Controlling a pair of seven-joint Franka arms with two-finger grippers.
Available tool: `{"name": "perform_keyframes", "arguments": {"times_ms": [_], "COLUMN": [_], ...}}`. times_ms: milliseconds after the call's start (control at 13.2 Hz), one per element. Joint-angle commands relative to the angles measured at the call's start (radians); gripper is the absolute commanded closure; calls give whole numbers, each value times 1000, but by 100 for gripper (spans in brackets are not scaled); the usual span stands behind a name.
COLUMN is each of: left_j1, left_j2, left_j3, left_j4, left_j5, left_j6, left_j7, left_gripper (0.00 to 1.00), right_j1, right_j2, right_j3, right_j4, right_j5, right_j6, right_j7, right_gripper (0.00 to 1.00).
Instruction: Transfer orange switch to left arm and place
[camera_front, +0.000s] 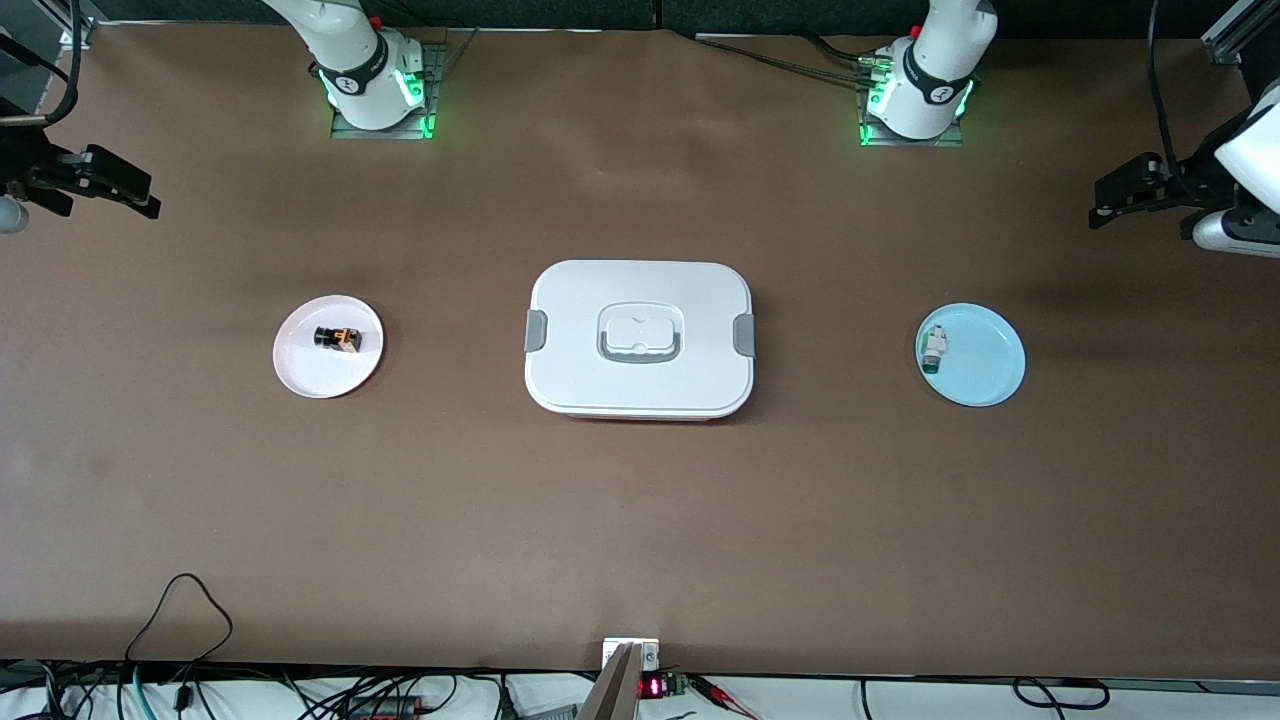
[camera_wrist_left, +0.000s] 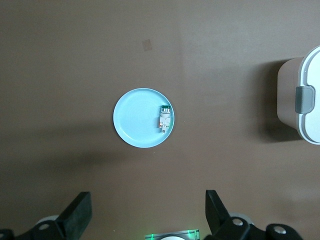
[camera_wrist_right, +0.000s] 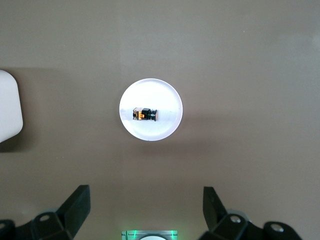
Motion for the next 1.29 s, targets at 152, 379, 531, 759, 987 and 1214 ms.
{"name": "perform_keyframes", "arguments": {"times_ms": [152, 379, 531, 759, 987, 1214], "left_j1": [-3, -3, -3, -3, -3, -3], "left_j2": [3, 3, 3, 3, 3, 2], "left_j3": [-5, -4, -5, -4, -4, -5], "left_j4": [25, 25, 25, 25, 25, 25], "left_j5": [18, 18, 18, 18, 18, 18], "left_j6": [-22, -22, -22, -22, -22, -22], "left_j7": [-9, -9, -7, -7, -7, -9], "left_gripper": [0, 0, 0, 0, 0, 0], "right_j1": [2, 2, 2, 2, 9, 7], "right_j2": [7, 8, 9, 32, 69, 110], "right_j3": [-4, -4, -4, -4, -3, -1], "right_j4": [45, 47, 47, 47, 47, 47], "right_j5": [-6, -8, -10, -10, -8, -6], "right_j6": [-34, -32, -37, -54, -49, -45], "right_j7": [-13, -13, -16, -16, -16, -16], "right_gripper": [0, 0, 0, 0, 0, 0]}}
